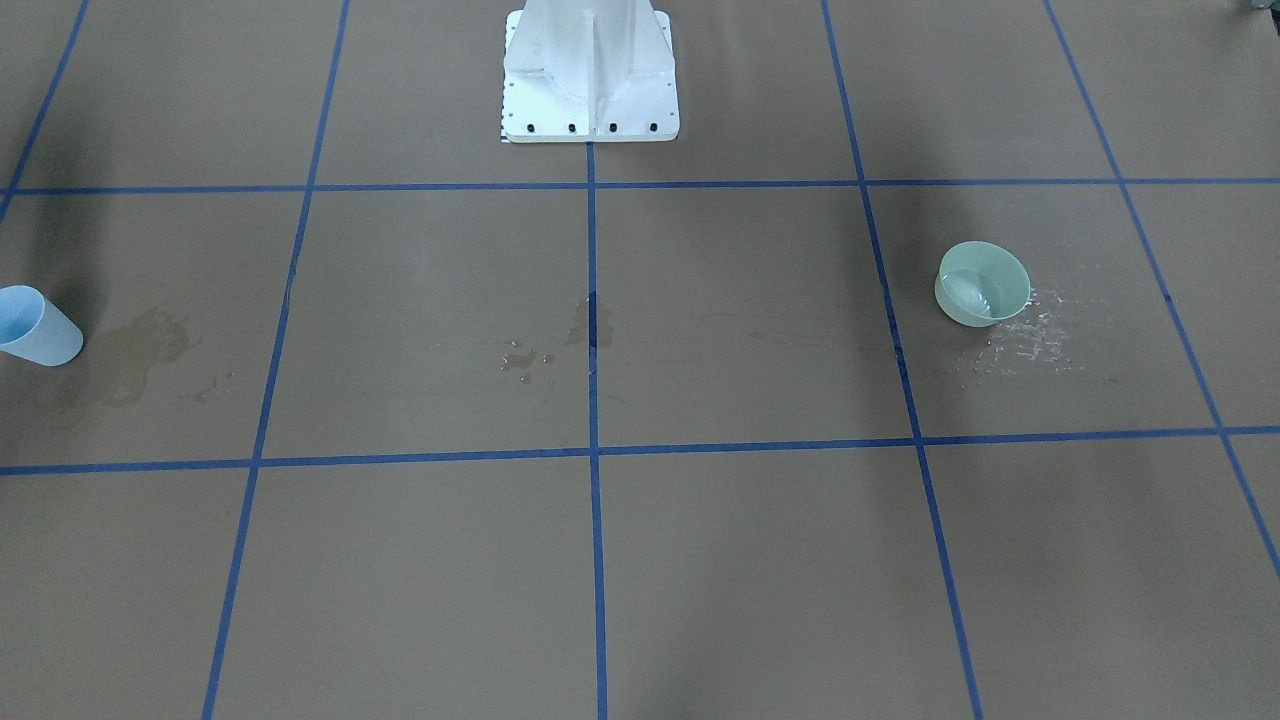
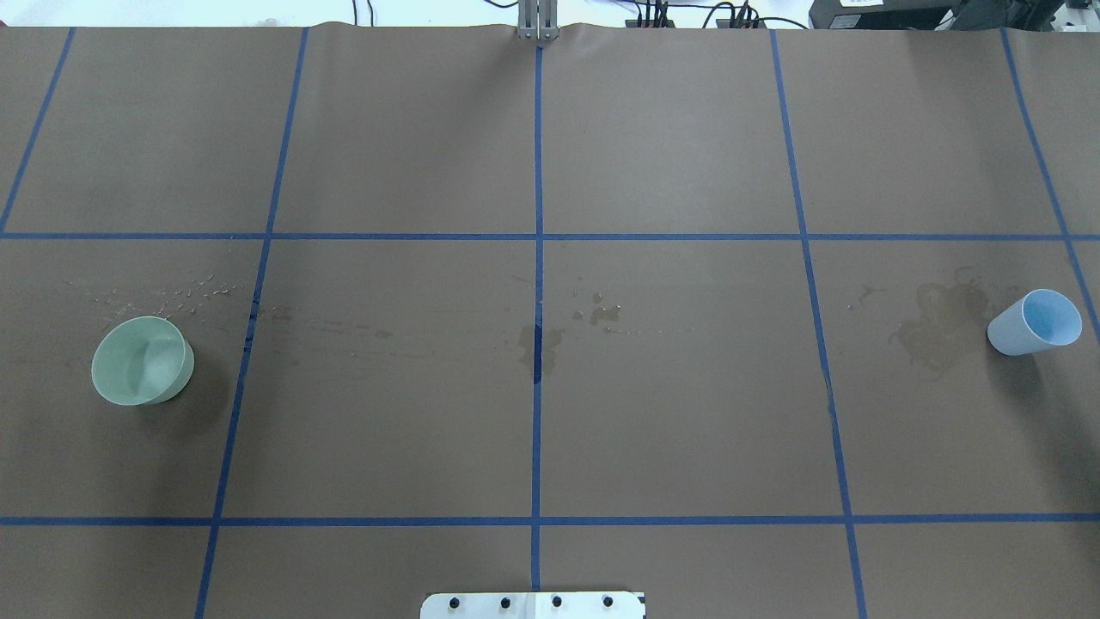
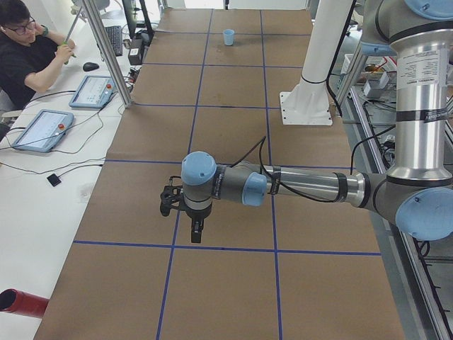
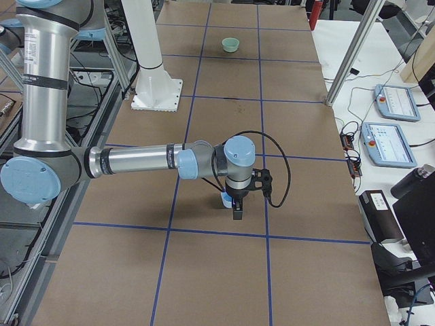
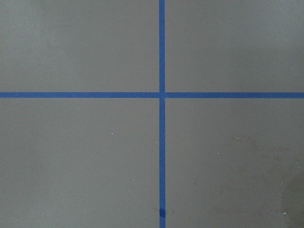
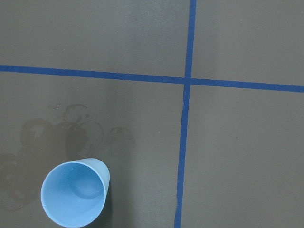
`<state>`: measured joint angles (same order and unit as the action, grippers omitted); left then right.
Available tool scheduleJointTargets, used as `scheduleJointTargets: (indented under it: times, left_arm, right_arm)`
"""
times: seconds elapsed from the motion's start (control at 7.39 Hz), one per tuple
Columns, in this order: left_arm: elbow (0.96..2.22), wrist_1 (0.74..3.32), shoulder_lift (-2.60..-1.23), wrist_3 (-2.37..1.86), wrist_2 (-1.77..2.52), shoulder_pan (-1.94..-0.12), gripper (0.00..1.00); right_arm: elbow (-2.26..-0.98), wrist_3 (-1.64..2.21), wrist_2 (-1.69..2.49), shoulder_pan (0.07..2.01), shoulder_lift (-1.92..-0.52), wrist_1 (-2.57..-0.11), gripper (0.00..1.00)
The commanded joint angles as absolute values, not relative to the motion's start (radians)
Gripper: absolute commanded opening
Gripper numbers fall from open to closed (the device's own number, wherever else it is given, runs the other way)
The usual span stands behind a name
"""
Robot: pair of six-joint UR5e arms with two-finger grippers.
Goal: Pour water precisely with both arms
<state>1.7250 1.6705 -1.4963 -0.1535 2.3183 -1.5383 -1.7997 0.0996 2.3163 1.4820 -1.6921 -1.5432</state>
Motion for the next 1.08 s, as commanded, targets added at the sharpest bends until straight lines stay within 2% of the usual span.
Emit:
scheduleJointTargets:
  times: [0.0,0.95]
  left_arm:
    - [1.717,1.671,-1.503,-0.153,2.315,-1.54,1.0]
    - [1.81,1.709,-1.493,-0.193,2.413,-1.532,1.0]
  right_arm:
    - [-1.799,0.101,2.315,1.482,-1.684,-1.545,1.0]
    - [-1.804,0.1,2.318,1.483,-1.677,-1.542,1.0]
